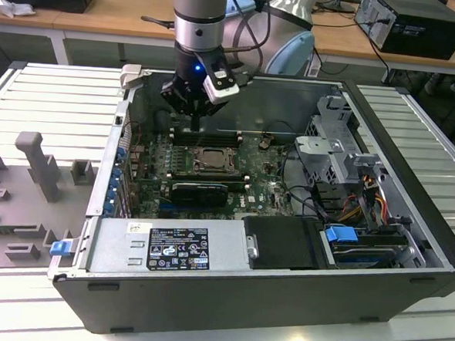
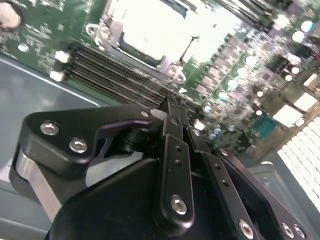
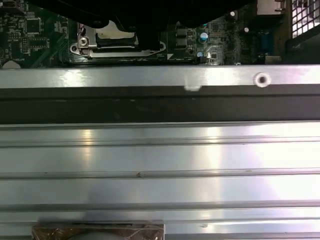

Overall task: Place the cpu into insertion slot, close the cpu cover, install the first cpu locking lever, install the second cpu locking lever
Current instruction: 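Install the first cpu locking lever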

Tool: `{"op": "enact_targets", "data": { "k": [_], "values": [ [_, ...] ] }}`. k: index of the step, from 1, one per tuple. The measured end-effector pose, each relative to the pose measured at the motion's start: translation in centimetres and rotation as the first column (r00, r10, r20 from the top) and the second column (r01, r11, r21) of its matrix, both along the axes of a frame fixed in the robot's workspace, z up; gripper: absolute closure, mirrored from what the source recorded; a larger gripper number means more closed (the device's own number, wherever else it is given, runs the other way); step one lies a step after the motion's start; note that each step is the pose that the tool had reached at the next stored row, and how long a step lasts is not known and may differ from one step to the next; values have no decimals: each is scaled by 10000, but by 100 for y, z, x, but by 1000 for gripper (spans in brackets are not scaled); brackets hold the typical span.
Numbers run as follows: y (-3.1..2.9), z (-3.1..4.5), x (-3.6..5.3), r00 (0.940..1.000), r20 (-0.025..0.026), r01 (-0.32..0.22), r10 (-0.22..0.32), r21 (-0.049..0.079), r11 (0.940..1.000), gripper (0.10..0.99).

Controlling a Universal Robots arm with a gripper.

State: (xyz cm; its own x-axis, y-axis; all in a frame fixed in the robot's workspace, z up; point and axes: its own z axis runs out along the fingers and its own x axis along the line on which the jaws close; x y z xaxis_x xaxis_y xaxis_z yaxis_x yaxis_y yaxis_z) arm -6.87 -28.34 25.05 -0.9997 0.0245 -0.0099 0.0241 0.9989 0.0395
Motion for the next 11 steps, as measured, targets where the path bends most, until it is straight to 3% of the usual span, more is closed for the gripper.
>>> {"op": "enact_targets", "data": {
  "k": [2, 4, 11],
  "values": [
    [-2, -2, 20, 10000, 1, 2, -2, 288, 9996, 980],
    [-12, -21, 23, 10000, 6, -3, 3, 437, 9990, 980],
    [-24, -118, 67, 9994, 1, -338, 338, 429, 9985, 980]
  ]
}}
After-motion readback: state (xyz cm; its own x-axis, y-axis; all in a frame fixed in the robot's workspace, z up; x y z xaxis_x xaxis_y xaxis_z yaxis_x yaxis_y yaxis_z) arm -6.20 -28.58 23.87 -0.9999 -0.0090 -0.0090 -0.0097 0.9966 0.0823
